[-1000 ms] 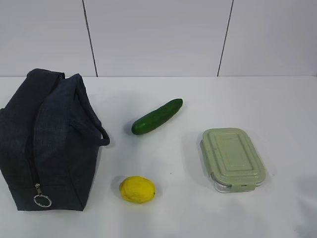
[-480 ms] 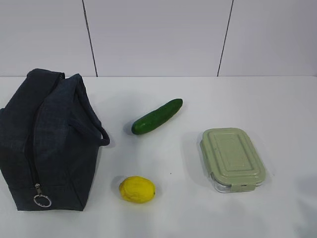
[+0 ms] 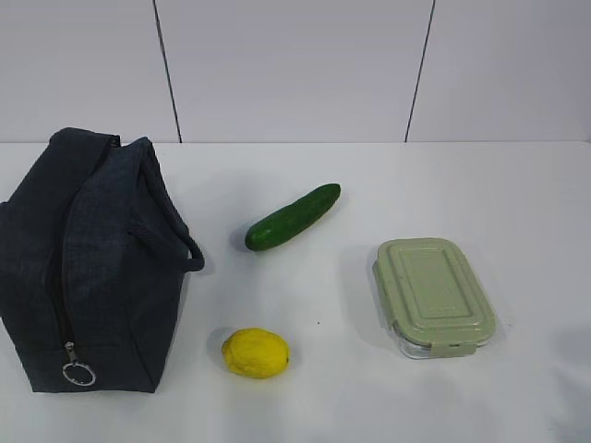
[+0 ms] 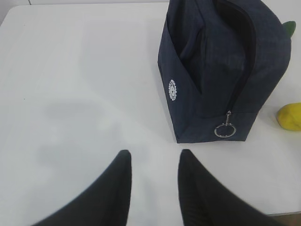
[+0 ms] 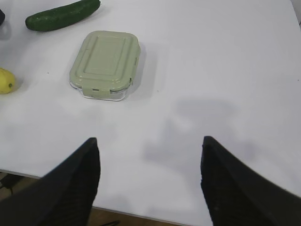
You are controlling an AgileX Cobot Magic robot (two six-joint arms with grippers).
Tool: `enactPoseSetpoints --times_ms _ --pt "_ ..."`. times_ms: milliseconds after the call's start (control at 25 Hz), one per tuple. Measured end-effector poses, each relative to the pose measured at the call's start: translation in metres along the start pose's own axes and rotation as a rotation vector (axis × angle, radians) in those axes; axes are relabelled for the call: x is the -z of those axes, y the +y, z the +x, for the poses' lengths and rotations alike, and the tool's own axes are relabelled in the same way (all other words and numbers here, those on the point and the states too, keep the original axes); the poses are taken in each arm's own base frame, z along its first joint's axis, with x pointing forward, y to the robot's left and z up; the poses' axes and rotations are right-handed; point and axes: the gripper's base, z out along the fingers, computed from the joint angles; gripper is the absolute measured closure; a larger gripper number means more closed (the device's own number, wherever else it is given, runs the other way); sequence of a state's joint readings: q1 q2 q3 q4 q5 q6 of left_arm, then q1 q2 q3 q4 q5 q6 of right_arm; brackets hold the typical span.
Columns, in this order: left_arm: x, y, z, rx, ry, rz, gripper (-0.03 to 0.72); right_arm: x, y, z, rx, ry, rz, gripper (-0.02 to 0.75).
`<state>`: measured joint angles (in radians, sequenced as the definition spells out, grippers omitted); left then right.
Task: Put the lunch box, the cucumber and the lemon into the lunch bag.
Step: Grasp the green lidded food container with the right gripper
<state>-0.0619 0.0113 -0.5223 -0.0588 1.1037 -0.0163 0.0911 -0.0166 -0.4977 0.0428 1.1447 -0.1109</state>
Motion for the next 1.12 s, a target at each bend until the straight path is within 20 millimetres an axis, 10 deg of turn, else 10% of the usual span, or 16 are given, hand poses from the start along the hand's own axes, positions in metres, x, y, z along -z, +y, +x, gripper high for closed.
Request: enactPoseSetpoints --times_ms 760,1120 --pt "0.000 0.000 0.000 0.000 0.000 0.000 0.446 0.003 0.000 -0.001 -0.048 0.009 0.003 0.225" --pt "0.000 0.000 0.000 0.000 0.000 0.000 0.446 -0.024 0.005 -0.037 -0.170 0.164 -0.105 0.225"
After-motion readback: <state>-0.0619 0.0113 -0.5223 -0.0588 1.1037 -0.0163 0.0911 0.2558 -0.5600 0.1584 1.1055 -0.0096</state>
